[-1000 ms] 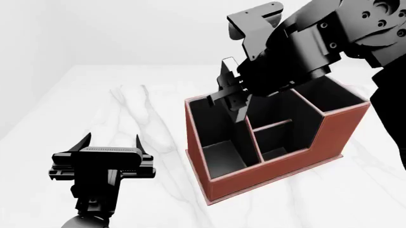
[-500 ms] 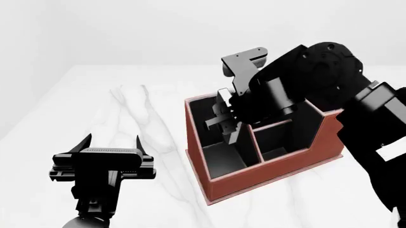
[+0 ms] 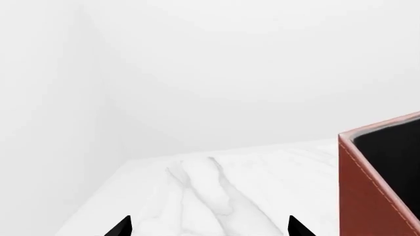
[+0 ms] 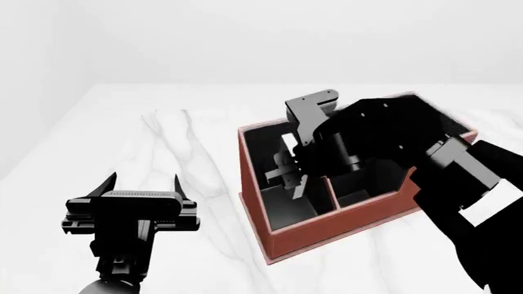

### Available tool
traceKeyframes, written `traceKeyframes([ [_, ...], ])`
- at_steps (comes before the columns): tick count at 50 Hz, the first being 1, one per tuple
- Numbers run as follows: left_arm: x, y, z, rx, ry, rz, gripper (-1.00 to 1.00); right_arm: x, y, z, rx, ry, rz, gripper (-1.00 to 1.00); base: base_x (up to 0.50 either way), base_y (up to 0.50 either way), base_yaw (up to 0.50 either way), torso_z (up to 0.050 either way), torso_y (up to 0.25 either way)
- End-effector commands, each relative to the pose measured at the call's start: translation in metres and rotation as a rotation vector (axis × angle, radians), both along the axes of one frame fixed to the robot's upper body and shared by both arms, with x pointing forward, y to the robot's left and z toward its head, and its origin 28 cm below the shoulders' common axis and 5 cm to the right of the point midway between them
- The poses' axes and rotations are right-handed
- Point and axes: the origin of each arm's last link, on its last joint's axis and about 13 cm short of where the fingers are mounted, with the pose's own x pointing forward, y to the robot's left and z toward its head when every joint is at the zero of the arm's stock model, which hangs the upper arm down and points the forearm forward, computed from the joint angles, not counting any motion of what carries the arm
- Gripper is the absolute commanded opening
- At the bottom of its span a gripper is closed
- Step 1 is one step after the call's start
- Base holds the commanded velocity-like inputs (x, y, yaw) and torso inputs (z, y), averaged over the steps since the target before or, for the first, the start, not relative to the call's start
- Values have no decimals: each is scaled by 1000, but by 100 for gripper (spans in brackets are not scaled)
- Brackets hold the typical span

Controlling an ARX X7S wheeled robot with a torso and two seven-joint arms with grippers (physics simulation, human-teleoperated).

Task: Pick up the book and place it in the left compartment of the caddy.

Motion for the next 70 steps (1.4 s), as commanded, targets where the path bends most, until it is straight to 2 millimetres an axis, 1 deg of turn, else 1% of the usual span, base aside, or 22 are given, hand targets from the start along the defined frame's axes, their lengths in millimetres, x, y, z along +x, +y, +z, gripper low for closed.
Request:
traceKeyframes([
  [1,0,1,2,-27,-12,-9,100,6,4,-8,14,-44,11,-100,0,0,0,0,0],
  [5,0,2,2,-28,-12,-8,100,6,3,-12,17,-36,7,-100,0,0,0,0,0],
  [14,0,1,1,-29,-9,-8,100,9,3,-29,10,-14,0,-100,0,0,0,0,1],
  [24,-1,2,1,-28,-9,-7,100,18,2,-41,9,-3,-22,-100,0,0,0,0,1],
  [37,-1,2,3,-25,-12,-6,100,20,1,-54,-6,9,-35,-100,0,0,0,1,2],
  [47,-1,2,2,-27,-11,-6,100,18,2,-58,-3,16,-30,-100,0,0,0,0,1],
  [70,0,1,0,-28,-8,-7,100,18,2,-56,6,0,-16,-100,0,0,0,0,1],
])
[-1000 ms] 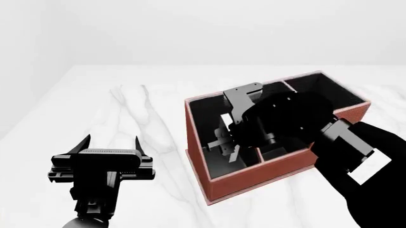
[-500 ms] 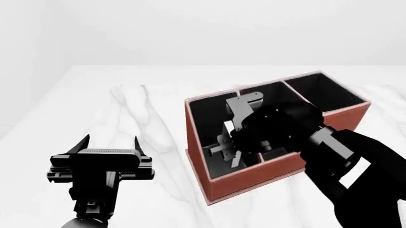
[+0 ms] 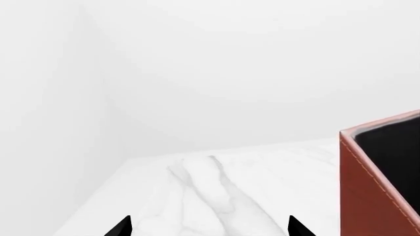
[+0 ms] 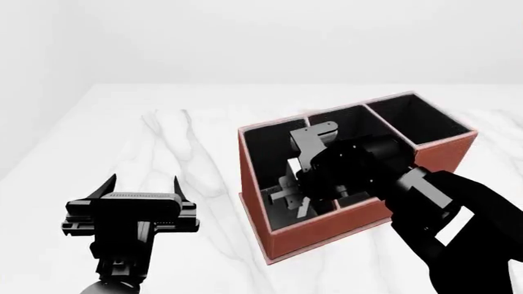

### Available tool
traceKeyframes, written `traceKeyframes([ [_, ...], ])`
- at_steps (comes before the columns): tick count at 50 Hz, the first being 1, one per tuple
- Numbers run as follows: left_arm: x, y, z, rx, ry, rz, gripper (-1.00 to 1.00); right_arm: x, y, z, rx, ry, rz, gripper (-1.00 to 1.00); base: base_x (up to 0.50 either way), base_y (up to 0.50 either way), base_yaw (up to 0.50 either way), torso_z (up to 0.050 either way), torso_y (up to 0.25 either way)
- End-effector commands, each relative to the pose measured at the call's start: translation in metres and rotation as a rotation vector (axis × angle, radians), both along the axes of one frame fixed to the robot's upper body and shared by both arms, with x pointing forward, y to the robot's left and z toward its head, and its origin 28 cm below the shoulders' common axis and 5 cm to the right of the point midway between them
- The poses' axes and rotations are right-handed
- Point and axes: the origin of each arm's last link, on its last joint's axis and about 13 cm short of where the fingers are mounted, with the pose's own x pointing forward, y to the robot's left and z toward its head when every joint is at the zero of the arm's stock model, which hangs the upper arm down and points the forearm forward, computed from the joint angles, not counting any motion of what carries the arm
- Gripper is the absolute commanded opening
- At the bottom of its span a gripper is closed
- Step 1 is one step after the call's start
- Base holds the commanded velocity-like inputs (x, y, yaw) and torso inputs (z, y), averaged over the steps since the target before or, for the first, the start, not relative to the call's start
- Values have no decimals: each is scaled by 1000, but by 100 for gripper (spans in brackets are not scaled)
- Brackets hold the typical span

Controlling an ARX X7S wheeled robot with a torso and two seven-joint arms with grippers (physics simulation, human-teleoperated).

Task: Pick up the book and place it in the left compartment of the caddy.

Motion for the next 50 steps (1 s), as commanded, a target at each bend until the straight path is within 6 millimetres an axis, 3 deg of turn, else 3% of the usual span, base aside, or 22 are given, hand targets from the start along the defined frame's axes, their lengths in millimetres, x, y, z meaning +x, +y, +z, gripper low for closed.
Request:
traceKeyframes([
  [1,0,1,2,-27,-12,-10,100,4,7,10,26,-50,43,100,0,0,0,0,0],
  [21,0,1,3,-26,-15,-9,100,5,7,22,28,-75,39,100,0,0,0,0,0],
  [25,0,1,4,-25,-15,-9,100,3,6,42,37,-117,30,100,0,0,0,0,0],
  [30,0,2,4,-24,-15,-9,100,-8,-2,96,97,-204,29,100,0,0,0,0,2],
  [34,0,1,4,-23,-15,-10,100,-18,-8,120,109,-251,34,100,0,0,0,0,0],
  [38,0,1,4,-24,-16,-10,100,-26,-11,130,118,-274,36,100,0,0,0,0,0],
  [41,0,1,4,-25,-16,-10,100,-33,-13,131,137,-309,34,100,0,0,0,0,0],
  [45,0,1,3,-27,-16,-12,100,-53,-19,113,274,-467,30,100,0,0,0,0,0],
  [47,0,1,3,-28,-15,-13,100,-62,-23,95,311,-570,-14,100,0,0,0,0,0],
  [48,1,0,2,-27,-12,-14,100,-71,-25,72,330,-652,-44,100,0,0,0,0,0],
  [50,1,-1,2,-24,-10,-18,100,-78,-25,52,305,-732,-46,100,0,0,0,0,0],
])
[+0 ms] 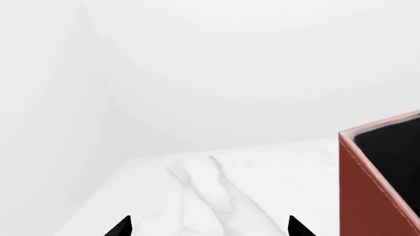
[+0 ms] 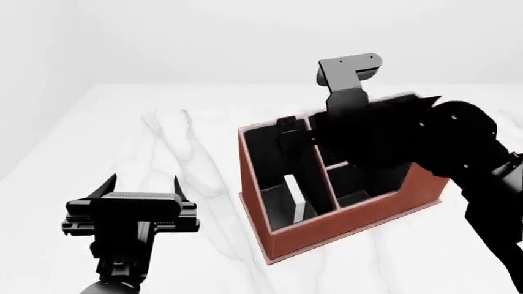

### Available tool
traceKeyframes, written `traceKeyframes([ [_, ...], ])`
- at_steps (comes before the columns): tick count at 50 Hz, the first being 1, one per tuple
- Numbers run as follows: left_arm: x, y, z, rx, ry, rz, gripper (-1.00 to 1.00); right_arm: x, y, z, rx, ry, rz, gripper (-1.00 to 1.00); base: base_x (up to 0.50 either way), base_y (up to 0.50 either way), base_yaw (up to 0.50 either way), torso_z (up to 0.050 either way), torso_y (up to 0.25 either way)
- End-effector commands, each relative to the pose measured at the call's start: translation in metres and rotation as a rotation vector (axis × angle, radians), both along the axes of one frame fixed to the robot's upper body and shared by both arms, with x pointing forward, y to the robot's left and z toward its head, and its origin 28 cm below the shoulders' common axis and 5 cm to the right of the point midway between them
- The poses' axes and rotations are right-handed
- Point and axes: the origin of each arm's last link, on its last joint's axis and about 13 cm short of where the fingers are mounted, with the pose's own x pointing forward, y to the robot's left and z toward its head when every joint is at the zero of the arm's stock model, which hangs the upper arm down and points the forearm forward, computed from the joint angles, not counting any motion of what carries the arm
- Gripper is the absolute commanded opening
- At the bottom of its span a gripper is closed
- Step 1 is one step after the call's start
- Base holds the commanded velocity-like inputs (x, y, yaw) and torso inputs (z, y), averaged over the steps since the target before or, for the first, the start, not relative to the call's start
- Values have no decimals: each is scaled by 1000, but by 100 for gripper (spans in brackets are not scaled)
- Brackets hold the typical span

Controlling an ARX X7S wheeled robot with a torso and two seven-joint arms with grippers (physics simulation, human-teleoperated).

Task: Pick up the book and place it in the left compartment of the caddy.

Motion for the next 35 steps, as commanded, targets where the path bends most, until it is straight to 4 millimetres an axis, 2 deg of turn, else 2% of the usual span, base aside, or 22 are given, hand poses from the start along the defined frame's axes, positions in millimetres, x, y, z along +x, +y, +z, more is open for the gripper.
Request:
traceKeyframes([
  [1,1,-1,2,-22,-8,-18,100,-50,-6,-47,138,-378,-37,100,0,0,0,0,0],
  [3,1,-1,2,-22,-8,-18,100,-50,-6,-47,138,-378,-37,100,0,0,0,0,0],
  [4,0,-2,3,-23,-13,-20,100,-70,-5,-65,142,-500,-57,100,0,0,0,0,0],
  [5,0,-2,3,-23,-14,-20,100,-73,-6,-69,99,-599,-73,100,0,0,0,0,0],
  [8,0,-2,4,-24,-17,-20,100,-90,-10,-79,106,-707,-125,100,0,0,0,0,0],
  [13,0,-3,3,-24,-17,-25,100,-104,-14,-91,69,-797,-213,100,0,0,0,0,0],
  [16,0,-2,4,-25,-20,-23,100,-113,-13,-98,43,-843,-210,100,0,0,0,0,0],
  [35,0,-2,3,-24,-18,-22,100,-118,-11,-101,47,-875,-213,100,0,0,0,0,0],
])
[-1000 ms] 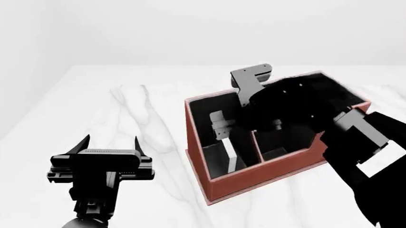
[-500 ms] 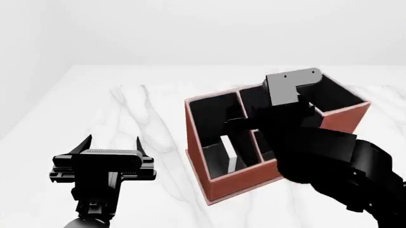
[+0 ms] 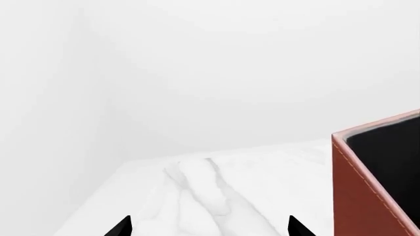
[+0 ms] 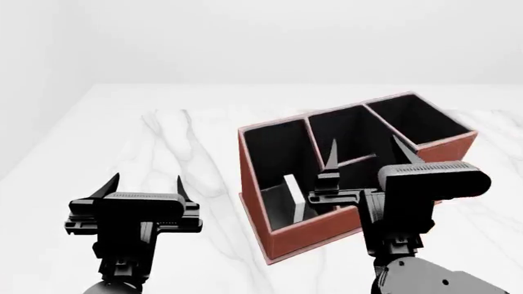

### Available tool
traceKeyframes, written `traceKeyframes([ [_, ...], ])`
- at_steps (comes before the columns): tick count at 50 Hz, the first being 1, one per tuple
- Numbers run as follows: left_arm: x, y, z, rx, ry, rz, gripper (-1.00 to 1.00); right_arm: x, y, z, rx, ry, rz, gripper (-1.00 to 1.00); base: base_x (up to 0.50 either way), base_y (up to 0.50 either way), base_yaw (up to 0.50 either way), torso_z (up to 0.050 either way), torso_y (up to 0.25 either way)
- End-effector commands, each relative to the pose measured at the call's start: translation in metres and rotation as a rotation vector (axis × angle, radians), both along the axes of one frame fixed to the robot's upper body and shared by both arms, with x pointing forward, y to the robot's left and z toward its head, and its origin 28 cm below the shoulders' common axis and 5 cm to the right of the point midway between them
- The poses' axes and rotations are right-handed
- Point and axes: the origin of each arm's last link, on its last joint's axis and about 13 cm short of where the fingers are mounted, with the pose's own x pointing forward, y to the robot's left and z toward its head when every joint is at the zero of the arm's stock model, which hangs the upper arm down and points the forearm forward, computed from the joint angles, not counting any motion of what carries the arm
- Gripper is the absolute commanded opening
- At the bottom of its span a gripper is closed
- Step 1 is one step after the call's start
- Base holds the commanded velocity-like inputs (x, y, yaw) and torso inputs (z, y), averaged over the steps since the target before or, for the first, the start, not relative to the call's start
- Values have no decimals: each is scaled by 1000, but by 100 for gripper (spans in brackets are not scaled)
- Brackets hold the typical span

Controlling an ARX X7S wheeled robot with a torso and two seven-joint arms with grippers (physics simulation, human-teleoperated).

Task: Pick up the book and place it in the left compartment of the caddy.

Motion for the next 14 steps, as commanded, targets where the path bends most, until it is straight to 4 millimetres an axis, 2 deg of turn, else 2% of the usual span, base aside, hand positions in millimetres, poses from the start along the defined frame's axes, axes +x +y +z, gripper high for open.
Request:
traceKeyframes([
  [1,0,1,3,-25,-12,-10,100,-8,4,2,24,-86,27,100,0,0,0,0,0],
  [14,0,0,1,-26,-9,-13,100,-11,2,1,27,-91,19,100,0,0,0,0,0],
])
